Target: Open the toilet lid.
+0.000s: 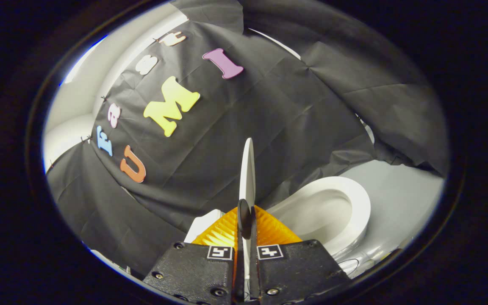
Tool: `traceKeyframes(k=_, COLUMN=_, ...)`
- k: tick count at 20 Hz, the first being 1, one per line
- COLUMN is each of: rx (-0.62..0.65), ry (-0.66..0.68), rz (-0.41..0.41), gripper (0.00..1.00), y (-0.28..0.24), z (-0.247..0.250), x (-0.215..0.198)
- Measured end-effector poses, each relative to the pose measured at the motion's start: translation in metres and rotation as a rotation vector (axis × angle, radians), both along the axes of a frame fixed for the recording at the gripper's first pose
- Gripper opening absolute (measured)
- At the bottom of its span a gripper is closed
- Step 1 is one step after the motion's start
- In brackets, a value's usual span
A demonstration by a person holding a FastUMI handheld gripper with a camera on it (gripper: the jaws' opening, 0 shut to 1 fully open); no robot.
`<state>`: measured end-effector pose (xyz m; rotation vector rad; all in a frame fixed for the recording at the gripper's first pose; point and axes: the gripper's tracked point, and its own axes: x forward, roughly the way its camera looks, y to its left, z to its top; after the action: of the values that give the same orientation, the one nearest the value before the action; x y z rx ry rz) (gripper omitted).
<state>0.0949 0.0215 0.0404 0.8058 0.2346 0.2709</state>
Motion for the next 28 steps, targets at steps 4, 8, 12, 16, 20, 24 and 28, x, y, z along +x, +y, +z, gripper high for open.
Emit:
traceKeyframes(k=4, rx=-0.027, ry=-0.006, rz=-0.002, gripper=0.08, y=0.013, z=0.010, x=0.000)
traceKeyframes(k=8, rx=-0.068, ry=-0.027, rz=0.005, gripper=0.08, y=0.028, z=0.020, x=-0.003)
traceKeyframes(k=12, rx=-0.090, ry=-0.039, rz=0.013, gripper=0.08, y=0.043, z=0.030, x=-0.005)
traceKeyframes(k=16, rx=-0.124, ry=-0.058, rz=0.030, gripper=0.08, y=0.059, z=0.040, x=-0.007)
traceKeyframes(k=20, rx=-0.153, ry=-0.073, rz=0.036, gripper=0.08, y=0.076, z=0.049, x=-0.009)
traceKeyframes(k=24, rx=-0.168, ry=-0.090, rz=0.054, gripper=0.08, y=0.095, z=0.058, x=-0.012)
traceKeyframes(k=28, rx=-0.210, ry=-0.113, rz=0.066, gripper=0.08, y=0.116, z=0.066, x=-0.014)
